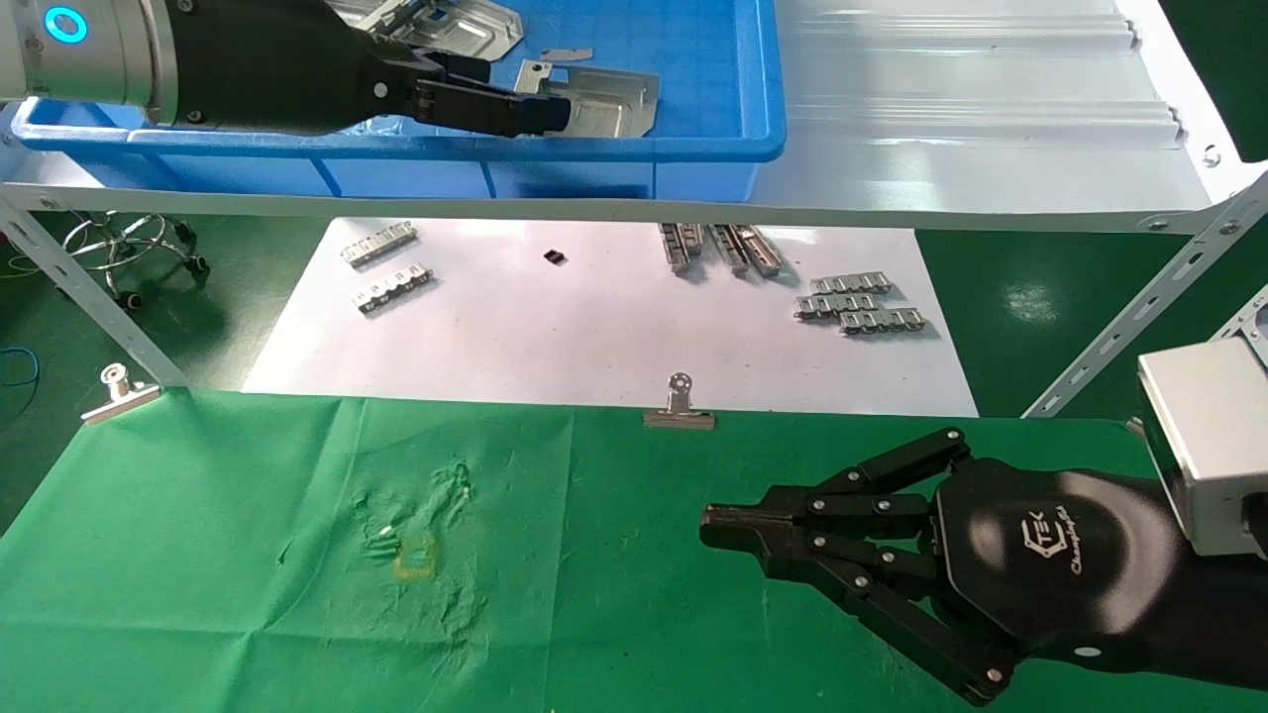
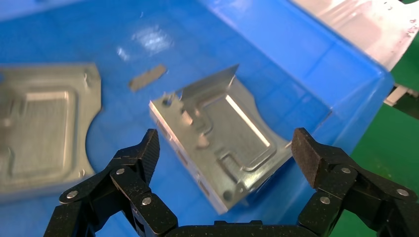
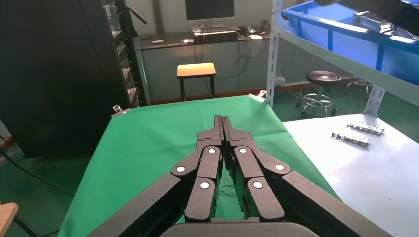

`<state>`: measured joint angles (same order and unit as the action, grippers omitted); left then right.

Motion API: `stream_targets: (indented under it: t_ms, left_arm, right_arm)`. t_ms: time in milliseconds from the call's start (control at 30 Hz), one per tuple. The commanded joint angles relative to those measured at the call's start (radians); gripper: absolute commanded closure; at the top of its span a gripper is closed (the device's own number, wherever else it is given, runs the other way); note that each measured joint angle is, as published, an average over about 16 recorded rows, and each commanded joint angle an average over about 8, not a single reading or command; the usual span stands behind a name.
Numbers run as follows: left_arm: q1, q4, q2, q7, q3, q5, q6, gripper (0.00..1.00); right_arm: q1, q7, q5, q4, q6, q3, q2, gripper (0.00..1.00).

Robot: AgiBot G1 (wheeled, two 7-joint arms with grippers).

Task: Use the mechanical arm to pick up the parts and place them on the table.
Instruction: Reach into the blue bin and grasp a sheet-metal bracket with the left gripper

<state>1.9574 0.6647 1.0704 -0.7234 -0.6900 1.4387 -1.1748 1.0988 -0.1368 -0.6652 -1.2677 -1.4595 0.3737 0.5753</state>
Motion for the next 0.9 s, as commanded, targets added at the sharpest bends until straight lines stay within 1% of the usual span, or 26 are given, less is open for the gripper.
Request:
stream_targets:
  t_ms: [33,367,900]
  left_arm:
    - [0.009,-0.019,0.006,-0.008,-0.007,0.011,-0.004,1.0]
    - [0.029,-0.092,0.036,-0.007,-0.022,0.037,0.011,1.0]
    - [0.034,-0.183,0.075,0.043,-0.03,0.061,0.066,1.0]
  right_arm:
    - [0.0,0.0,0.0,0.0,0.0,0.0,0.0,1.0]
    - [0.0,0.0,0.0,0.0,0.0,0.0,0.0,1.0]
    - [0.0,0.0,0.0,0.0,0.0,0.0,0.0,1.0]
